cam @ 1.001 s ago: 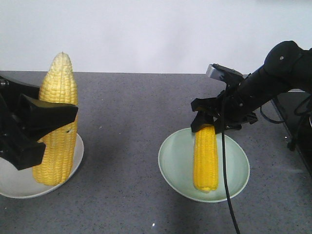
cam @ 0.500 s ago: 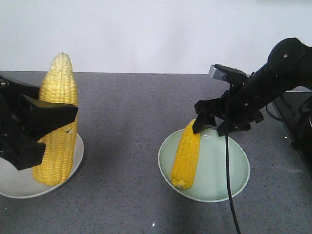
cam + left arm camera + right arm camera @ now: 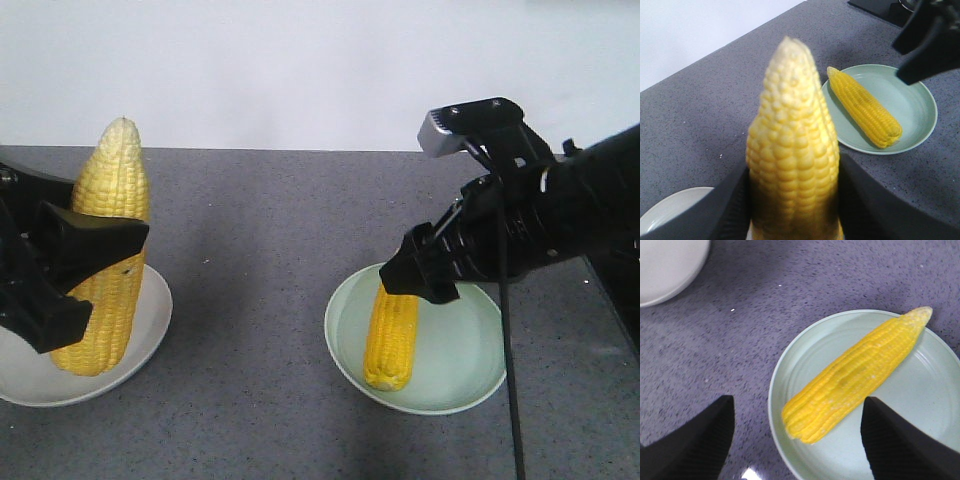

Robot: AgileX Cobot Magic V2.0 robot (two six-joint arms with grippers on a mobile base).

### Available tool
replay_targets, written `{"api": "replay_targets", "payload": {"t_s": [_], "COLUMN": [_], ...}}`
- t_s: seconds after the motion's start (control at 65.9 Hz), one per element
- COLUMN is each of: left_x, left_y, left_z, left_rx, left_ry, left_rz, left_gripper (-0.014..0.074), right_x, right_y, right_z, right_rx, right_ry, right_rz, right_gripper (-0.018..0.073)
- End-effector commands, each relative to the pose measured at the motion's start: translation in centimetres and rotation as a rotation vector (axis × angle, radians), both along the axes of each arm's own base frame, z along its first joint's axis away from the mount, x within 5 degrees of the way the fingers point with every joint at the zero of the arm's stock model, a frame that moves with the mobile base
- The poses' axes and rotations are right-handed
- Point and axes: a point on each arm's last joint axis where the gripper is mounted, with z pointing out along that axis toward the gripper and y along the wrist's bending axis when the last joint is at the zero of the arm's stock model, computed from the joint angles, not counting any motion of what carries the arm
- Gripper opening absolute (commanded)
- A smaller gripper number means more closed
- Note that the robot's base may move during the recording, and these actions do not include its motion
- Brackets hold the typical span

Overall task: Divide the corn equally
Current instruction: 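Open the right gripper and raise it off the cob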

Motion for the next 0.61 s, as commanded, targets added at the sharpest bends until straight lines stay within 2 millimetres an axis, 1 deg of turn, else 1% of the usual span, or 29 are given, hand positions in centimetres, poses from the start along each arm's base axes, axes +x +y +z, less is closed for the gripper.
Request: {"api": "replay_targets", "payload": {"t_s": [0.0,0.167,0.273,0.425,0.591], "left_x": [0.0,0.0,0.3,1.7,3.9], "left_y": [0.0,0.1,0.2,0.1,0.5], "left_z": [1.4,1.4,1.1,1.1,1.8], "left_rx": [-0.059,-0.056,-0.008,0.075,0.226], "left_ry": [-0.076,-0.073,-0.064,-0.037,0.02], "left_rz": [0.008,0.008,0.015,0.074,0.21], "left_gripper": [0.0251,0.0251,0.0251,0.0251,0.0251], "right_x": [-2.1,-4.2,-5.0,-5.5,-5.6], "right_y": [-0.4,-1.4,-1.8,-1.9,-1.9], "right_z": [2.0,2.2,2.6,3.1,3.2], "right_rx": [0.034,0.044,0.051,0.072,0.074], "right_ry": [-0.135,-0.163,-0.179,-0.195,-0.194], "right_rz": [0.009,0.007,0.01,0.009,0.01], "right_gripper": [0.0515,0.0515,0.0515,0.0515,0.0515]}}
